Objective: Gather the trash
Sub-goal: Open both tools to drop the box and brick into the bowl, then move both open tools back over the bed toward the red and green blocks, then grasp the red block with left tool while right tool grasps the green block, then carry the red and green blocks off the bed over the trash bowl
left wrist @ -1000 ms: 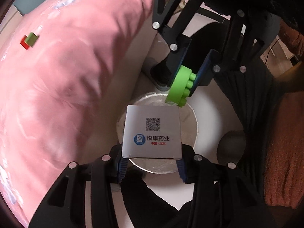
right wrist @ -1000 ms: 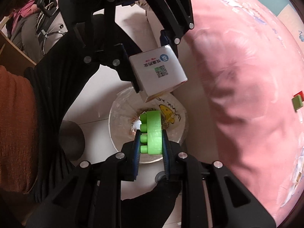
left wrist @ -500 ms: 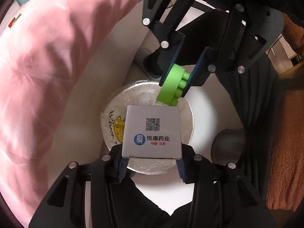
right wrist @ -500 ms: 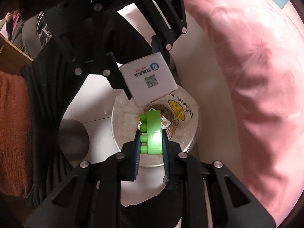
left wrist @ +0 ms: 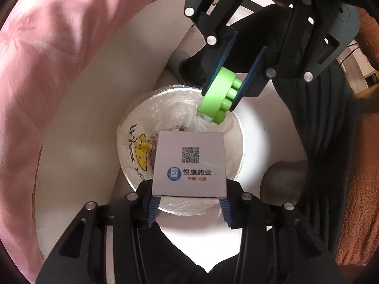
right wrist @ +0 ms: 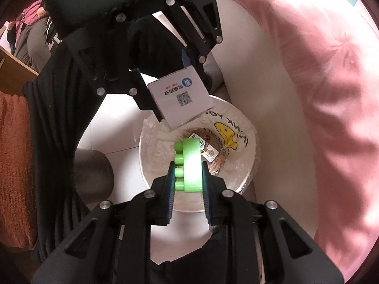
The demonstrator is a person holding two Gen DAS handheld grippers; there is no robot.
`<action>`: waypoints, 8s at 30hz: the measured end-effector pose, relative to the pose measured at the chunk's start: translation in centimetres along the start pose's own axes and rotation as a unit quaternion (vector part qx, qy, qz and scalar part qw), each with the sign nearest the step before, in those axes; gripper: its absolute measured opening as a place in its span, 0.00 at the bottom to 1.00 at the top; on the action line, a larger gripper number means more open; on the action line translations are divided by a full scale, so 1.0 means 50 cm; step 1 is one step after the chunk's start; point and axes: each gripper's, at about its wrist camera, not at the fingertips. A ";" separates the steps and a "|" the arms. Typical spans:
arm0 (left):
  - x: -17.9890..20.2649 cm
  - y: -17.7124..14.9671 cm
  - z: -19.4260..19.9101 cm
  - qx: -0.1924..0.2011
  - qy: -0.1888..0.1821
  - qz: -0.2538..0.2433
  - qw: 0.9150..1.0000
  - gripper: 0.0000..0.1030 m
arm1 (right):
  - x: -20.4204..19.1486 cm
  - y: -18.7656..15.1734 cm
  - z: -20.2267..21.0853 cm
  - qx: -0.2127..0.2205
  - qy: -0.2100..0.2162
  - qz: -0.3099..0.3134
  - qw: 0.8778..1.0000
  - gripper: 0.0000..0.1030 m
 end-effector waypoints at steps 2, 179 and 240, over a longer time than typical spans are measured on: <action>-0.001 -0.002 0.000 0.000 0.000 0.001 1.000 0.44 | 0.002 0.000 -0.003 0.000 0.000 -0.001 1.000 0.21; -0.602 0.428 0.337 0.118 0.067 0.115 0.984 0.34 | 0.680 0.042 0.248 0.079 -0.081 -0.102 0.988 0.33; -0.187 0.217 0.458 0.099 0.151 0.009 0.984 0.22 | 0.289 -0.056 0.451 0.062 -0.145 -0.071 0.985 0.32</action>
Point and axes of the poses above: each gripper's, at about its wrist camera, not at the fingertips, and z roughly against the way its jaws point, x to its right, y to its top, and after that the axes turned 11 degrees about -x, right-handed
